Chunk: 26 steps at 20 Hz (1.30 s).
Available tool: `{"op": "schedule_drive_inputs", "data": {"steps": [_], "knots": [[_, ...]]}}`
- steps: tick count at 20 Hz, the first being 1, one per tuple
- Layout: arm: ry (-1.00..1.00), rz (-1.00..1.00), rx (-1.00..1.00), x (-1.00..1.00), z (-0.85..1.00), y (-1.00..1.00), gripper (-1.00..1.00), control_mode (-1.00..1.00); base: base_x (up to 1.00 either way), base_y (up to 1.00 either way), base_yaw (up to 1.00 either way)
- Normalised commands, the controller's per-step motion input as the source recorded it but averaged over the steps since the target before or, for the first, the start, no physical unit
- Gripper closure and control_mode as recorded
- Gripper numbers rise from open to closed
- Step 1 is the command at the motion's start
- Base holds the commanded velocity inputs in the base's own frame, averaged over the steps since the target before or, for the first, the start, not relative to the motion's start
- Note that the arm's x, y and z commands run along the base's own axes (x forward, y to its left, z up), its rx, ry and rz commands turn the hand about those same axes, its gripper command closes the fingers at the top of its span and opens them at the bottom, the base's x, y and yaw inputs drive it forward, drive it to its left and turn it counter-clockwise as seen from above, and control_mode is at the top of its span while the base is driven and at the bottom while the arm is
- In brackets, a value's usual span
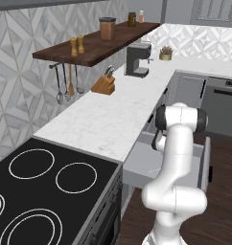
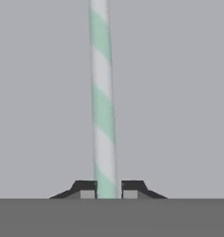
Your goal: Take a straw from the drawer in front and place it inside the glass cup on the dining counter.
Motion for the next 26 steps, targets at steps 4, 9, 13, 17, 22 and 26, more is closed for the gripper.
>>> {"op": "schedule_drive_inputs", "data": {"steps": [4,9,13,17,22,26], "knots": [[0.00,0.00,0.00,-0.01,0.00,0.14,1.00,-1.00,0.00,0.00,0.00],[-0.02,0.00,0.00,-0.26,0.47,-0.05,1.00,-1.00,0.00,0.00,0.00],[-0.06,0.00,-0.02,-0.28,0.91,-0.28,1.00,-1.00,0.00,0.00,0.00],[-0.17,0.00,-0.09,-0.27,1.00,-0.39,1.00,-1.00,0.00,0.00,0.00],[-0.24,0.07,-0.12,-0.23,0.97,-0.29,1.00,-1.00,0.00,0.00,0.00],[-0.26,0.10,-0.13,-0.33,0.96,-0.21,1.00,-1.00,0.00,0.00,0.00]]}}
